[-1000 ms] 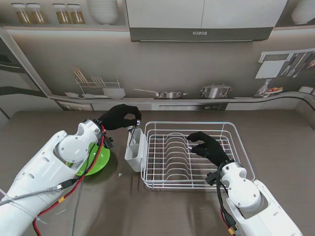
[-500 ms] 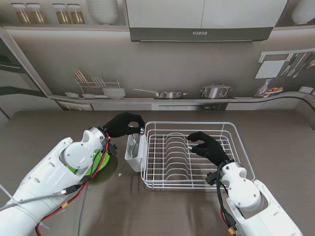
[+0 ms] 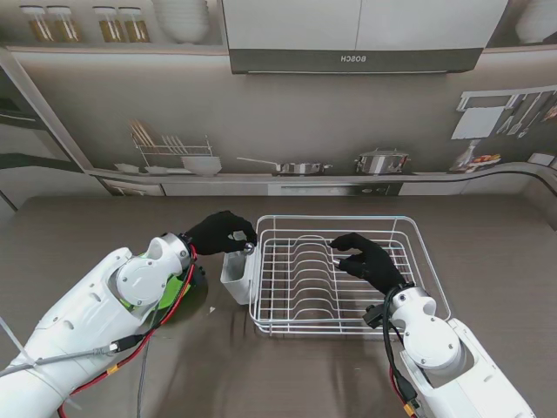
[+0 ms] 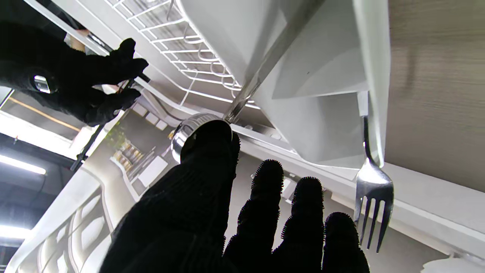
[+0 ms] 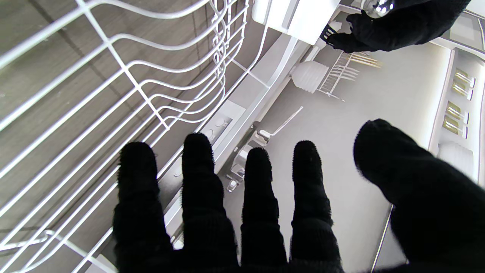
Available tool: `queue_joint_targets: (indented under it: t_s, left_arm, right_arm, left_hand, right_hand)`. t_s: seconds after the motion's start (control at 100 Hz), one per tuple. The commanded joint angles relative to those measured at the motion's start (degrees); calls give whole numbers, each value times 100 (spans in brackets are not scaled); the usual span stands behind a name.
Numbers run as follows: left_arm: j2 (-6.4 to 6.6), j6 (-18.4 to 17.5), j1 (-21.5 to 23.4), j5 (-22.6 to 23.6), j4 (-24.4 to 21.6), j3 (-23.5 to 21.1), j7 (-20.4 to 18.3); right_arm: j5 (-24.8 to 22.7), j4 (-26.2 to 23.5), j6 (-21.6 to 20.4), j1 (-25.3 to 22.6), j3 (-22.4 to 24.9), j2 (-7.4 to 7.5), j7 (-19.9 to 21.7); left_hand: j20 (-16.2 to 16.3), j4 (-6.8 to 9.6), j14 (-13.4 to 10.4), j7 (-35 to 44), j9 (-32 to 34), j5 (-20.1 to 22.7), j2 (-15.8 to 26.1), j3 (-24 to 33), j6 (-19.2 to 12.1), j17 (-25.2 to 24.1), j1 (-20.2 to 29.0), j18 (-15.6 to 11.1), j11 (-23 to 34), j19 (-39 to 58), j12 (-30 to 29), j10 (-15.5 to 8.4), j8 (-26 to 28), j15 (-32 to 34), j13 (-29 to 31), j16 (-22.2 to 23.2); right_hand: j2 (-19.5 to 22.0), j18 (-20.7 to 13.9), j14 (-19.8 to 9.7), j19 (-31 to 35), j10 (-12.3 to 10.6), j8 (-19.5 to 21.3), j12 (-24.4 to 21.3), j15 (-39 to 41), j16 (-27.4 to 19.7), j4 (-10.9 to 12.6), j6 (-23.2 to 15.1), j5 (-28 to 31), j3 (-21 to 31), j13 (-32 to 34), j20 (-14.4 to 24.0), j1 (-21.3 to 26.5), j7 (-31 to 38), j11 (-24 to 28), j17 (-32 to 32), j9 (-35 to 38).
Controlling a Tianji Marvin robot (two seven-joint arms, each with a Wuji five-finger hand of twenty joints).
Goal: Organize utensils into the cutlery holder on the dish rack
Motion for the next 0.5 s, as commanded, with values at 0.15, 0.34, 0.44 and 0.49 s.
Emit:
queue_joint_targets:
  t_s: [0.15,0.34,0.44,0.49]
  left_arm:
    - [114,-137,-33,172,-114,-54,-351]
    - [166,-183,-17,296,-234,-135,-474]
    - [176,-176,60,346,-344,-239,-466]
    - [181,-171,105,381,-409,-299,-457]
  right_arm:
    - [10,15,-24,-8,-13,-29,57]
    - [12,45,-38,9,-16,-33,45]
    - [12,61,-45,19,-22,-35,39]
    - [13,68,-48,25,-27,-35,38]
  left_hand:
    - [-374,90,-259,-1527,-363,-40,-440,946,229,-132,-191,-468,-210,-257,-424,-82,-324,-300,-252,-250]
    - [-524,318,-364,-2278,-582,-210,-297,1591,379,-219,-732,-596,-347,-343,-663,-122,-774,-477,-400,-395]
    - [-545,316,-376,-2336,-645,-293,-308,1514,397,-251,-959,-572,-387,-359,-720,-123,-865,-525,-436,-425]
    - [-550,319,-383,-2361,-689,-334,-279,1500,409,-266,-1022,-568,-421,-363,-758,-110,-901,-556,-463,-443]
  right_hand:
    - [87,-231,-61,-37,5,-105,-51,74,38,149,-17,-127,-22,90,86,-215,-57,-47,-29,30]
    - [76,-225,-50,-37,26,-103,-52,77,38,149,-11,-118,-15,98,85,-204,-53,-49,-27,43]
    - [76,-225,-54,-36,22,-103,-53,74,37,148,-12,-113,-16,94,85,-203,-54,-52,-29,40]
    - [78,-231,-59,-35,22,-104,-54,74,37,148,-11,-114,-15,95,84,-204,-56,-54,-27,37]
